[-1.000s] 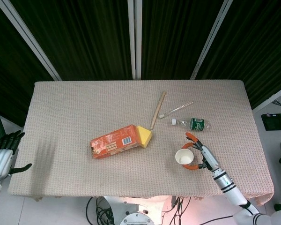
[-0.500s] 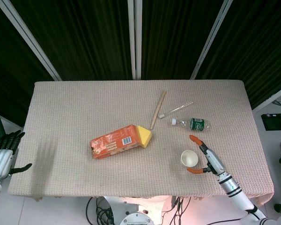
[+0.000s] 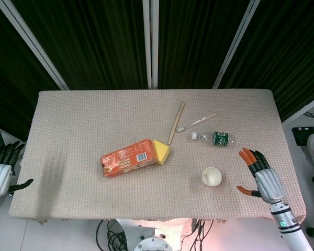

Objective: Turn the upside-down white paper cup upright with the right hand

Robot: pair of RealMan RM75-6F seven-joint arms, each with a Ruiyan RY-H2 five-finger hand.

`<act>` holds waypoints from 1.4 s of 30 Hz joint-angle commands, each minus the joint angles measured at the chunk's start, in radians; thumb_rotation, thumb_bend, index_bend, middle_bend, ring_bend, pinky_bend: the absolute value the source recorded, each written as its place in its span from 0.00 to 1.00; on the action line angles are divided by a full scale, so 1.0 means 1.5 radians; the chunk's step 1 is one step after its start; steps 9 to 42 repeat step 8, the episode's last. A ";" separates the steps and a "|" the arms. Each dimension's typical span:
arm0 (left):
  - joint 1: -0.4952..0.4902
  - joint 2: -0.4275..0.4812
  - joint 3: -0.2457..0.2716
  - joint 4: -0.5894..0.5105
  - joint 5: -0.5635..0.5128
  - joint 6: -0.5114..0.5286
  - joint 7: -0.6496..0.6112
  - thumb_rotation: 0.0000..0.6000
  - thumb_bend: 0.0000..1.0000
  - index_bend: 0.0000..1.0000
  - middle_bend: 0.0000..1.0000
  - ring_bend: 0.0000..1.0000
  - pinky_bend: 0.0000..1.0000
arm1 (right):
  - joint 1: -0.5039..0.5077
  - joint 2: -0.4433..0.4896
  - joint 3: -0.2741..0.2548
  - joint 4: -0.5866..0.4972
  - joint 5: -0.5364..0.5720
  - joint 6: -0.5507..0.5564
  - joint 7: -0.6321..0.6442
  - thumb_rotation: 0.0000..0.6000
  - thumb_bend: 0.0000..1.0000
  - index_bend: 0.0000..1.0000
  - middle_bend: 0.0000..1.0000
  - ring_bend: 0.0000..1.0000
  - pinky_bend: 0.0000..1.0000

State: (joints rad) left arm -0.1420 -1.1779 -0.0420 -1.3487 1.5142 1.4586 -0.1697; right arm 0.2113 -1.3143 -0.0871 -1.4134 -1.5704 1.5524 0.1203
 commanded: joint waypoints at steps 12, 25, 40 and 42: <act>0.008 -0.002 -0.003 0.000 -0.006 0.011 0.015 1.00 0.11 0.01 0.00 0.00 0.00 | -0.084 0.130 0.056 -0.203 0.157 0.011 -0.262 1.00 0.00 0.00 0.00 0.00 0.00; 0.008 -0.002 -0.003 0.000 -0.006 0.011 0.015 1.00 0.11 0.01 0.00 0.00 0.00 | -0.084 0.130 0.056 -0.203 0.157 0.011 -0.262 1.00 0.00 0.00 0.00 0.00 0.00; 0.008 -0.002 -0.003 0.000 -0.006 0.011 0.015 1.00 0.11 0.01 0.00 0.00 0.00 | -0.084 0.130 0.056 -0.203 0.157 0.011 -0.262 1.00 0.00 0.00 0.00 0.00 0.00; 0.008 -0.002 -0.003 0.000 -0.006 0.011 0.015 1.00 0.11 0.01 0.00 0.00 0.00 | -0.084 0.130 0.056 -0.203 0.157 0.011 -0.262 1.00 0.00 0.00 0.00 0.00 0.00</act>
